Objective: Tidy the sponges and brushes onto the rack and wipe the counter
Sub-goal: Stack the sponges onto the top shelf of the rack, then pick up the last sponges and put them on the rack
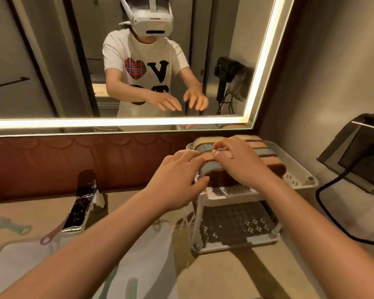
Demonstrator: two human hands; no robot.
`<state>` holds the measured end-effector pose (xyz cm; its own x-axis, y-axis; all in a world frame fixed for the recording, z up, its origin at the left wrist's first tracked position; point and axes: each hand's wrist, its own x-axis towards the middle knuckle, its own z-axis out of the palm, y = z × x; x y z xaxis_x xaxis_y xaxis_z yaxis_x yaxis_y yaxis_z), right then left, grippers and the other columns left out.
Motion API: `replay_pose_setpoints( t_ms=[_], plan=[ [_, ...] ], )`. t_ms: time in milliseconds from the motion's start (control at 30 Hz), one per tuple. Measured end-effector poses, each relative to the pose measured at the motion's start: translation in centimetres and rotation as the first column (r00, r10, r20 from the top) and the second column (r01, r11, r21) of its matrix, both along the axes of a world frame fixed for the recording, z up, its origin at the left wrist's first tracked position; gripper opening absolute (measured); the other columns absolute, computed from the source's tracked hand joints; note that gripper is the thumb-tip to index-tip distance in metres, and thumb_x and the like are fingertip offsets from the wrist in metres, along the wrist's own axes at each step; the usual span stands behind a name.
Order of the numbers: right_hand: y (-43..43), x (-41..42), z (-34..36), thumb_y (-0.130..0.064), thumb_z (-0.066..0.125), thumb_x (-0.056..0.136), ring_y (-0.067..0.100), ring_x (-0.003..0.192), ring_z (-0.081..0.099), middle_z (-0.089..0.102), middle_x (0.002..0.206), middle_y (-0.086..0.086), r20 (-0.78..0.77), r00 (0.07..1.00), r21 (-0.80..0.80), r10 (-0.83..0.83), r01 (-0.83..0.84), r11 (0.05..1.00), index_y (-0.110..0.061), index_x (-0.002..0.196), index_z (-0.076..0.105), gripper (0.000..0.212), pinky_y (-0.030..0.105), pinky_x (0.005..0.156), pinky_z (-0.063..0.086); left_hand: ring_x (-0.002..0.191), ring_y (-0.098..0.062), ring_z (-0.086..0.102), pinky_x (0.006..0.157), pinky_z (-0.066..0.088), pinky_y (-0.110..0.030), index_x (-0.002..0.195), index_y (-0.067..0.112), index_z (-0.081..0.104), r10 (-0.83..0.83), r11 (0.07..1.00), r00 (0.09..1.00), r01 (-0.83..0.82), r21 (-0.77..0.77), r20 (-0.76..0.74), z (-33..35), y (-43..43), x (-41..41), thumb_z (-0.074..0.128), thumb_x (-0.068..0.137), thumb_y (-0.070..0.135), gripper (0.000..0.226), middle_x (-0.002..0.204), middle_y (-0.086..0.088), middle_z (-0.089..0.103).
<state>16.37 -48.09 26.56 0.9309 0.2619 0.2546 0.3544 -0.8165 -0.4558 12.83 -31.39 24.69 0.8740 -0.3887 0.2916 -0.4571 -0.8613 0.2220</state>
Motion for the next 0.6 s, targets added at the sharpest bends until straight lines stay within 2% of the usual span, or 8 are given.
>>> replay_pose_setpoints(
  t_ms=[67,133,200,300,400,600],
  plan=[
    [2.9,-1.6,0.1,-0.037,0.045,0.094,0.013,0.106,0.051,0.056,0.116,-0.005,-0.055,0.994,0.024,0.098,-0.096,0.995,-0.024,0.117,0.056,0.029,0.030,0.086,0.044,0.127,-0.017,0.041,0.104,0.036,-0.036,0.130,0.023,0.047,0.043,0.993,0.998,-0.037,0.116,-0.048,0.1,3.4,-1.9,0.041,0.092,0.045,0.044,0.136,0.002,0.047],
    [5.3,-3.3,0.2,-0.038,0.045,0.094,0.008,0.097,0.054,0.059,0.107,-0.008,-0.108,0.976,0.039,0.187,-0.184,0.982,-0.026,0.114,0.058,0.027,0.024,0.078,0.045,0.119,-0.017,0.048,0.099,0.041,-0.037,0.130,0.024,0.045,0.092,0.974,0.983,-0.056,0.219,-0.158,-0.2,6.1,-3.6,0.039,0.093,0.047,0.044,0.130,0.002,0.051],
    [8.6,-4.9,-0.3,-0.039,0.045,0.094,0.003,0.092,0.055,0.061,0.102,-0.010,-0.157,0.945,0.029,0.288,-0.287,0.957,-0.028,0.112,0.059,0.025,0.023,0.078,0.046,0.118,-0.017,0.049,0.098,0.041,-0.035,0.133,0.025,0.042,0.169,0.962,0.941,-0.092,0.256,-0.294,-1.0,9.8,-5.9,0.038,0.094,0.047,0.045,0.131,0.002,0.050],
    [13.2,-6.9,-1.5,-0.040,0.045,0.093,0.001,0.090,0.056,0.062,0.099,-0.012,-0.274,0.872,0.026,0.407,-0.416,0.909,-0.029,0.111,0.059,0.025,0.026,0.082,0.049,0.119,-0.015,0.049,0.099,0.041,-0.033,0.134,0.027,0.040,0.242,0.961,0.863,-0.151,0.231,-0.443,-2.2,15.3,-9.2,0.040,0.094,0.047,0.044,0.135,0.004,0.049],
    [17.5,-8.3,-3.7,-0.040,0.044,0.094,0.007,0.096,0.058,0.062,0.105,-0.009,-0.404,0.792,-0.005,0.457,-0.502,0.865,-0.027,0.117,0.057,0.029,0.029,0.086,0.049,0.119,-0.012,0.048,0.098,0.040,-0.029,0.136,0.028,0.041,0.291,0.957,0.777,-0.240,0.164,-0.559,-3.0,20.3,-12.3,0.041,0.094,0.047,0.046,0.136,0.005,0.049],
    [26.4,-11.7,-8.7,-0.039,0.044,0.095,0.012,0.100,0.057,0.060,0.110,-0.005,-0.576,0.640,-0.027,0.508,-0.636,0.771,-0.024,0.122,0.055,0.032,0.029,0.089,0.047,0.117,-0.012,0.050,0.095,0.042,-0.029,0.134,0.029,0.039,0.375,0.896,0.619,-0.432,0.099,-0.690,-6.1,29.3,-18.7,0.042,0.093,0.048,0.045,0.135,0.004,0.049]
  ],
)
